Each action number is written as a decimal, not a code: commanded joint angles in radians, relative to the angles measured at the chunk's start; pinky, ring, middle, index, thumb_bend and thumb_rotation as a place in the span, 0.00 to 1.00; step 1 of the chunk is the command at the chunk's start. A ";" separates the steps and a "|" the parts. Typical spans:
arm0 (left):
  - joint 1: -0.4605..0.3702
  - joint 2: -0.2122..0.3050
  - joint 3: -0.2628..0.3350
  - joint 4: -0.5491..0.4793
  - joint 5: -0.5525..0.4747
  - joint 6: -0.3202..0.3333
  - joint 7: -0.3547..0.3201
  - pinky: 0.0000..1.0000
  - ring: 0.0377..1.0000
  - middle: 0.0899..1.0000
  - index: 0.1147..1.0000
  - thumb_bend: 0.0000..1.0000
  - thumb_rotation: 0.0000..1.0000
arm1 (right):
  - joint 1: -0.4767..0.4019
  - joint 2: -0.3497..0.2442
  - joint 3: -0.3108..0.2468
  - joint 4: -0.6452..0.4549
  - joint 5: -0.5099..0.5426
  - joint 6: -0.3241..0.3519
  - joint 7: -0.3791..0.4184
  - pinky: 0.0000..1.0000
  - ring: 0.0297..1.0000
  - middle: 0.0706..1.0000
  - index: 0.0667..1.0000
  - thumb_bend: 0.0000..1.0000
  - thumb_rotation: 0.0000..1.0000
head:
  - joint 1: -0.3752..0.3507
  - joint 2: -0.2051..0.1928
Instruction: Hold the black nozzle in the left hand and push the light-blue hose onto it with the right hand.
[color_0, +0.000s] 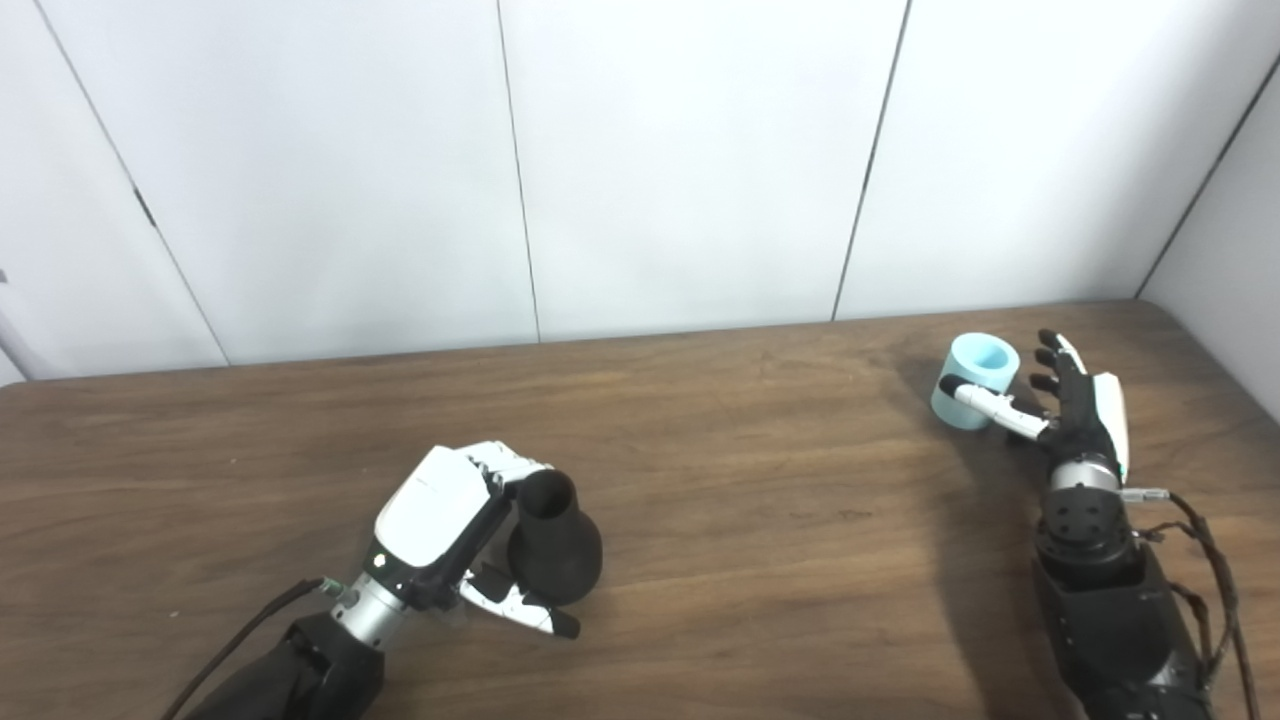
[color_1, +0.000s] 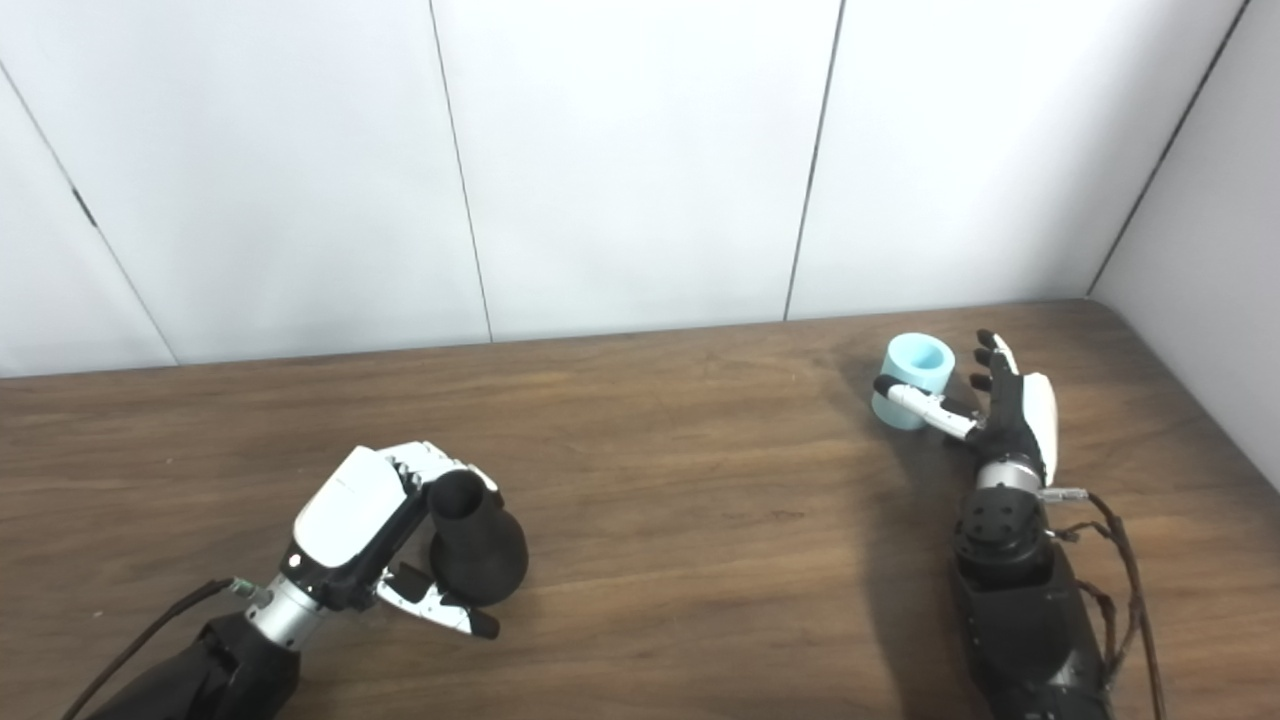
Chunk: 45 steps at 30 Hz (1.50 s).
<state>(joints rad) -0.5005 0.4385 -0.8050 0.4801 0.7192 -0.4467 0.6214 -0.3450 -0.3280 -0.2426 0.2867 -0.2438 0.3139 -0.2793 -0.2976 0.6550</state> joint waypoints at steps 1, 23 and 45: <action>0.213 -0.090 -0.079 0.110 -0.035 -0.023 0.031 0.58 0.43 0.42 0.43 0.51 0.00 | -0.063 -0.007 0.024 -0.006 0.008 -0.031 0.014 0.72 0.83 0.88 0.91 0.91 0.38 | 0.001 0.002; 0.209 -0.108 -0.081 0.142 -0.018 -0.023 0.045 0.59 0.43 0.41 0.44 0.51 0.00 | -0.103 0.003 0.064 0.069 -0.027 -0.091 -0.045 0.63 0.73 0.76 0.78 0.91 0.23 | 0.011 -0.005; 0.217 -0.102 -0.078 0.127 -0.024 -0.023 0.034 0.59 0.44 0.41 0.45 0.50 0.00 | -0.111 0.043 0.052 0.124 -0.029 -0.244 -0.215 0.35 0.39 0.42 0.46 0.53 0.00 | 0.008 0.005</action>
<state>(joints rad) -0.4937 0.4395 -0.7946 0.4731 0.7276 -0.4466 0.6175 -0.4013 -0.2677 -0.1974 0.4288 -0.2686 0.1577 -0.4783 -0.2914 0.6596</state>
